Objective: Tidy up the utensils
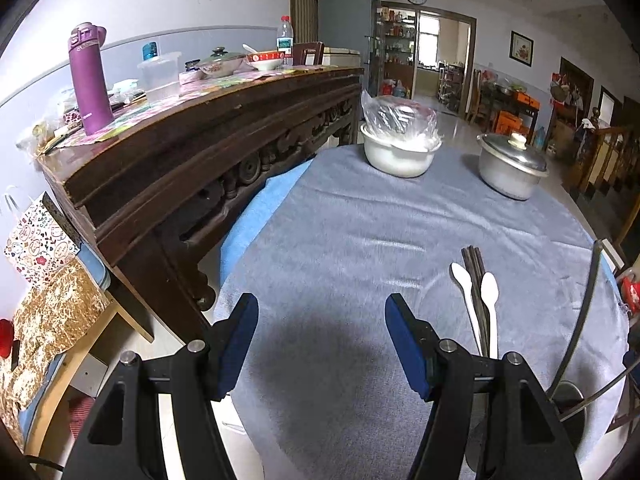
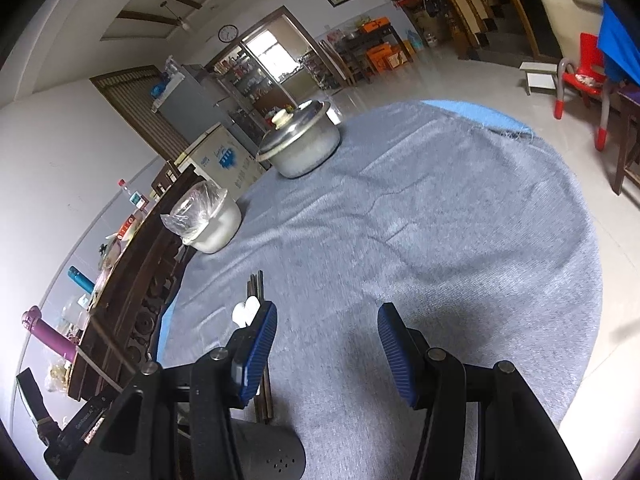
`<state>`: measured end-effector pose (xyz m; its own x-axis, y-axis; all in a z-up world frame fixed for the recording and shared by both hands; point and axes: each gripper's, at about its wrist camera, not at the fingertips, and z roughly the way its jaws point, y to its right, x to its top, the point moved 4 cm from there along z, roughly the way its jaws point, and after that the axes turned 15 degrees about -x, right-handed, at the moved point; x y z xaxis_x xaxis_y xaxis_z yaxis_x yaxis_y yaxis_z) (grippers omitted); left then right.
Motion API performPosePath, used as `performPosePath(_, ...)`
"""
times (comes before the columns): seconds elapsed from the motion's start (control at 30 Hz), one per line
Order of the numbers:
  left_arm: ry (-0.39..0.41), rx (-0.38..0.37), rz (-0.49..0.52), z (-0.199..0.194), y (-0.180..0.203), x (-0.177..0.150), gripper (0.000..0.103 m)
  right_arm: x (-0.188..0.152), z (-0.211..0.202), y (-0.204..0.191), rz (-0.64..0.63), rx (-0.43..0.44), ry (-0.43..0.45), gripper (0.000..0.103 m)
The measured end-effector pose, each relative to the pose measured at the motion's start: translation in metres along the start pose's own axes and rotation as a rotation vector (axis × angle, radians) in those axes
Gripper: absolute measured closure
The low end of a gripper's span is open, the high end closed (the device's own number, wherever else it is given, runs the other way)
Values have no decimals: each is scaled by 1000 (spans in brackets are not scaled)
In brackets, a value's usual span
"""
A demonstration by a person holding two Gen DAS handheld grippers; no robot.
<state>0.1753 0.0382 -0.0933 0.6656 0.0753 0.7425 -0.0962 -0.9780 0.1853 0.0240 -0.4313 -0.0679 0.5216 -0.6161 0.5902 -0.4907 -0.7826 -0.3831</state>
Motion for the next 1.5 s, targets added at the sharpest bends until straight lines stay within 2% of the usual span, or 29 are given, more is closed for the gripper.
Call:
performPosePath(0.23,-38,6,2,20,-1,-2,36,6,31,-5,-18,31,-61,47)
performPosePath(0.47,-97,-24,-5,53,-5,2,36,14,84,-35,-111,161,-186,47)
performPosePath(0.8,-227,-193,-19,125,10,19,36,14,172,-104,-277,320,-376,47)
performPosePath(0.87,-254,-244,-31,137,16,21,36,11,182,-117,-322,333,-395,48)
performPosePath(0.93,-279,-293,-41,150,24,24,36,6,192,-130,-366,343,-426,55)
performPosePath(1.0,-297,-328,-47,161,30,26,36,1,202,-140,-405,331,-444,55)
performPosePath(1.13,-314,-349,-43,177,38,32,36,-7,208,-154,-444,344,-471,55)
performPosePath(1.2,-315,-378,-42,181,42,35,42,-10,209,-160,-456,353,-471,55)
performPosePath(1.27,-329,-398,-38,185,47,35,47,-15,211,-168,-490,338,-470,63)
performPosePath(1.33,-357,-442,-34,192,54,35,50,-20,214,-172,-531,317,-476,79)
performPosePath(1.4,-387,-469,-24,200,60,34,50,-23,215,-175,-579,278,-445,92)
performPosePath(1.5,-419,-479,-16,212,68,32,50,-20,212,-172,-590,254,-395,93)
